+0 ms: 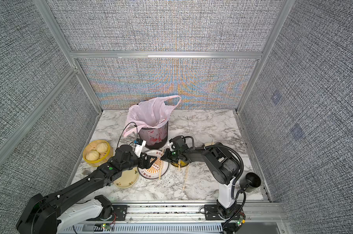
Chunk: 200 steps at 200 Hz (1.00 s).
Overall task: Remove the packaging of disposable chopsticks
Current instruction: Place the disposable chopsticks on the plate.
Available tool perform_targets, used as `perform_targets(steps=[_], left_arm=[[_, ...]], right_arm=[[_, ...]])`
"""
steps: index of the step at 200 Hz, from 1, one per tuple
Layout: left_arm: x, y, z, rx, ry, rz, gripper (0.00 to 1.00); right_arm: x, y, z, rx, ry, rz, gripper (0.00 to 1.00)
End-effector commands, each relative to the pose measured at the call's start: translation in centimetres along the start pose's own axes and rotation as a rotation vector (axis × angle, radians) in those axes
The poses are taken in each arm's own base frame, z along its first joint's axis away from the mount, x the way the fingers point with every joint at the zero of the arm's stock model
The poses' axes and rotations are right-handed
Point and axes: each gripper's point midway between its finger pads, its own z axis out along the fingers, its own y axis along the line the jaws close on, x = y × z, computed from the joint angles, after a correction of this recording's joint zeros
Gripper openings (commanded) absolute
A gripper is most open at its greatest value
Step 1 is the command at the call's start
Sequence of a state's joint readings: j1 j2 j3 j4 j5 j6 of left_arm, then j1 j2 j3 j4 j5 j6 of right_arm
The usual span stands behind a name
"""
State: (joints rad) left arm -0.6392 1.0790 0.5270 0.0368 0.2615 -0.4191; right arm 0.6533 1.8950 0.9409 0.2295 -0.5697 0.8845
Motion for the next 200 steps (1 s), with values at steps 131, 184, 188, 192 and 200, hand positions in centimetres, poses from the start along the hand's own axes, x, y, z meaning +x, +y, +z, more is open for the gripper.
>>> perform_targets(steps=[131, 184, 188, 192, 200], left_arm=[[-0.4, -0.4, 1.2, 0.015, -0.008, 0.029, 0.86], [-0.3, -0.6, 1.2, 0.018, -0.005, 0.034, 0.86], [-0.3, -0.6, 1.2, 0.019, -0.006, 0.034, 0.86], [-0.3, -0.6, 1.2, 0.018, -0.006, 0.034, 0.86], [-0.4, -0.6, 1.2, 0.019, -0.007, 0.034, 0.86]], right_arm=[[0.1, 0.2, -0.1, -0.005, 0.01, -0.024, 0.19], [0.1, 0.7, -0.6, -0.007, -0.001, -0.041, 0.23], [0.0, 0.8, -0.7, -0.006, -0.002, -0.043, 0.24], [0.1, 0.8, -0.8, -0.002, 0.0, -0.045, 0.24], [0.1, 0.7, -0.9, 0.005, -0.001, -0.045, 0.24]])
